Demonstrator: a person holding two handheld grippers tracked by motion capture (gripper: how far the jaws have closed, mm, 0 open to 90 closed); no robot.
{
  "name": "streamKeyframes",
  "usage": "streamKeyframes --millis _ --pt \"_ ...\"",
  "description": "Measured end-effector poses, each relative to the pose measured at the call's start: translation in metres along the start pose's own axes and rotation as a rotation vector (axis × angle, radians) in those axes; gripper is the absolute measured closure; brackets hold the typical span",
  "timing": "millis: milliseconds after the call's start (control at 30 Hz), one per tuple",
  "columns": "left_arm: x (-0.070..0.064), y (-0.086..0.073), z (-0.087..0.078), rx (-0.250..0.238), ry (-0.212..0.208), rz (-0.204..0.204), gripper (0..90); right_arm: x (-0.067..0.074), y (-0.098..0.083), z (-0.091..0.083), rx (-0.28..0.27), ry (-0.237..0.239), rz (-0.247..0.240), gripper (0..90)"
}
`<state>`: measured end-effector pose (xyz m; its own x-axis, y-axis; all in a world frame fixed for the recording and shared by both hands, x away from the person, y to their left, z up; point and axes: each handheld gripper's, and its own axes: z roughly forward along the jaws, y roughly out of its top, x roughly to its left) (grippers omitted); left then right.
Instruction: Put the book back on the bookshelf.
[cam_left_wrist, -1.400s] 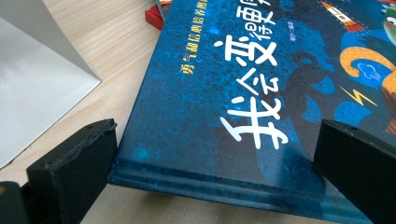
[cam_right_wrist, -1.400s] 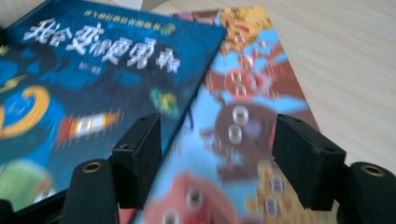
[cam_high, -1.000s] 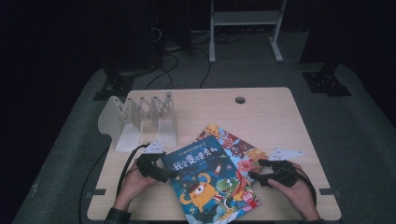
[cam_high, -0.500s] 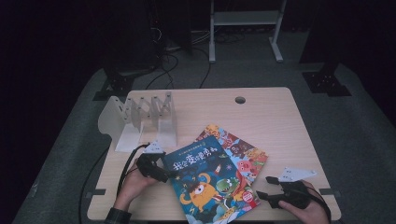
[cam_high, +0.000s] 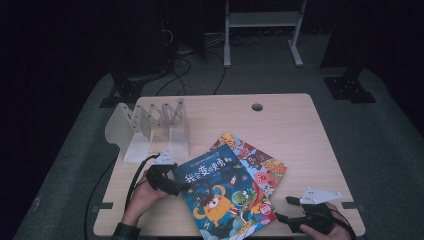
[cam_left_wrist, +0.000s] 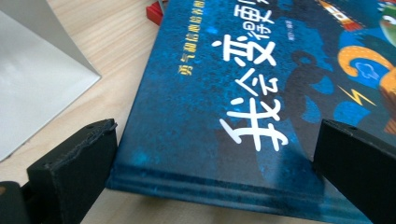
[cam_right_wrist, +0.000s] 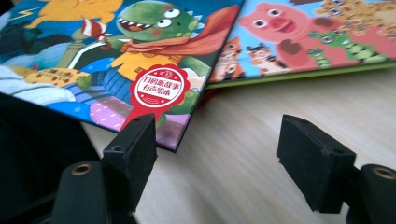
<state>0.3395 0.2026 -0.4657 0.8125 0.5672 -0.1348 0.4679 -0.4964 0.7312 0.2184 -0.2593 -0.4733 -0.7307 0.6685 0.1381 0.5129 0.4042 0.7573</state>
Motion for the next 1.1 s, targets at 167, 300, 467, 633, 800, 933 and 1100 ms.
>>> streamKeyframes --millis 167,300,467,633,800,933,1100 --pt "-0.001 -0.001 -0.002 0.01 -0.003 0.005 0.0 -0.01 0.005 0.002 0.001 -0.023 0.003 28.0" --pt "-0.002 -0.003 -0.003 0.012 -0.018 0.001 0.0 -0.019 0.01 0.005 0.004 -0.045 0.004 28.0" --pt "-0.006 -0.004 -0.003 0.023 -0.048 0.01 0.0 -0.032 0.018 0.009 0.007 -0.102 0.003 29.4" --pt "-0.01 -0.005 -0.004 0.027 -0.062 0.019 0.0 -0.045 0.028 0.015 0.018 -0.146 -0.001 29.2" --pt "-0.011 -0.006 -0.005 0.026 -0.067 0.022 0.0 -0.055 0.04 0.024 0.03 -0.189 -0.019 29.0" --pt "-0.011 -0.008 -0.006 0.028 -0.071 0.023 0.0 -0.059 0.045 0.028 0.036 -0.204 -0.017 28.8" --pt "-0.013 -0.009 -0.007 0.027 -0.077 0.024 0.0 -0.065 0.054 0.035 0.047 -0.224 -0.022 28.5"
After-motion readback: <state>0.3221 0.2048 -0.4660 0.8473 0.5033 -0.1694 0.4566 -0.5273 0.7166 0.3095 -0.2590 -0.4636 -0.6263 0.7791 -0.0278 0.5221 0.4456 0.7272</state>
